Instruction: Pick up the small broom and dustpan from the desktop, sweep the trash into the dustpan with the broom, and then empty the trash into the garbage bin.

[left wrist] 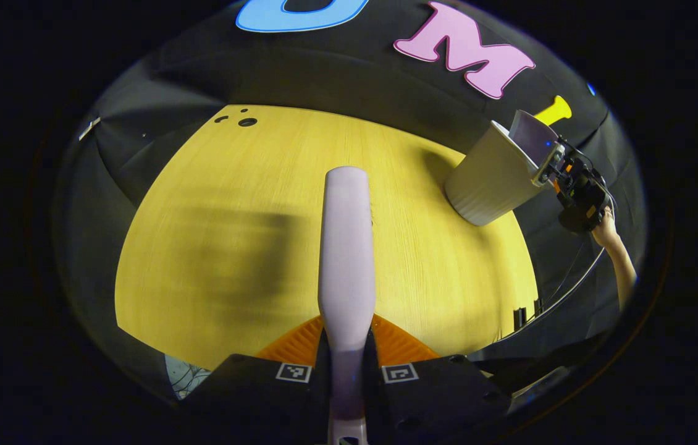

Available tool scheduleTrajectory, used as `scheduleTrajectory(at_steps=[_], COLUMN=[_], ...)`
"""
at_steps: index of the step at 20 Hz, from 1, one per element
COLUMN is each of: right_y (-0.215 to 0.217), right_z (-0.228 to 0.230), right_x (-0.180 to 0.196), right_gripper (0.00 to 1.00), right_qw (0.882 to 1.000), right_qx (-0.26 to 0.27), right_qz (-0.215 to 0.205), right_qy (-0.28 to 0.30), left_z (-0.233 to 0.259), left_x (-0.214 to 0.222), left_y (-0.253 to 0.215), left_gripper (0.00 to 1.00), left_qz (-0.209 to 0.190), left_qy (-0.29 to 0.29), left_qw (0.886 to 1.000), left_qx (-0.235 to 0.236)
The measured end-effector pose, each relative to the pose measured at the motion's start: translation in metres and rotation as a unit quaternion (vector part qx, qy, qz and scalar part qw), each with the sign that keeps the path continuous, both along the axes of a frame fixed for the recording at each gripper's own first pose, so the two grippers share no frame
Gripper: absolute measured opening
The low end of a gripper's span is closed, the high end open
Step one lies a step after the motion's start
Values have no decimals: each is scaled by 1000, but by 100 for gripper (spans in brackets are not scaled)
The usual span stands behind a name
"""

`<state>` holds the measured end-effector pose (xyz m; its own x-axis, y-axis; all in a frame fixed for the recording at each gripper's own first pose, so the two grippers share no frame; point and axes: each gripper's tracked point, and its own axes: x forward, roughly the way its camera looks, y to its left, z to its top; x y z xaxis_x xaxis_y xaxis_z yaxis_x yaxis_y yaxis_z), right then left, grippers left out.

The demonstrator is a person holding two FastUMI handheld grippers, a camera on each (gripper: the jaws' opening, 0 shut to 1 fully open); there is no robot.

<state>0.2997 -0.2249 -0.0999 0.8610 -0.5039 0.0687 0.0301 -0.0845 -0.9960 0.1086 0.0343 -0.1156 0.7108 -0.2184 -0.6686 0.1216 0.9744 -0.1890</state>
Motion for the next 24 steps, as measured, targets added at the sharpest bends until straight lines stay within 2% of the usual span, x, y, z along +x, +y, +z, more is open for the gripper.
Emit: scheduleTrajectory(at_steps=[3, 5, 7, 8, 10, 12, 14, 15, 17, 18, 21, 22, 24], right_y=[-7, -6, -5, -3, 4, 14, 16, 20, 22, 24, 37, 42, 49], right_z=[-2, -6, -3, 1, 11, 18, 28, 36, 58, 69, 91, 98, 119], right_x=[-2, -3, -5, -6, -9, -17, -28, -33, -38, -42, -55, -61, -67], right_gripper=[35, 35, 35, 35, 35, 36, 35, 35, 35, 36, 35, 35, 35], right_qw=[998, 991, 976, 968, 951, 933, 921, 910, 888, 879, 851, 838, 798], right_qx=[68, 135, 214, 246, 301, 349, 374, 397, 431, 442, 479, 499, 545], right_qz=[-6, -11, -21, -22, -16, -7, -6, -1, 15, 24, 44, 52, 81], right_qy=[-5, -17, -40, -53, -73, -87, -109, -124, -161, -178, -209, -215, -246], left_z=[2, 2, 4, 6, 10, 16, 21, 23, 23, 23, 20, 19, 16], left_x=[2, 3, 5, 7, 12, 16, 18, 18, 18, 16, 13, 13, 11], left_y=[1, 2, 8, 11, 19, 23, 27, 32, 36, 37, 38, 41, 46], left_gripper=[27, 27, 30, 27, 27, 27, 30, 27, 27, 30, 27, 27, 27], left_qz=[3, 3, 3, 3, 4, 7, 6, 4, 3, 4, 6, 7, 2], left_qy=[-1, -2, -4, -5, -10, -16, -23, -28, -32, -33, -34, -37, -46], left_qw=[1000, 1000, 1000, 1000, 1000, 1000, 1000, 999, 999, 999, 999, 999, 999], left_qx=[-4, -4, 1, 5, 13, 16, 16, 21, 25, 22, 1, 2, 18])
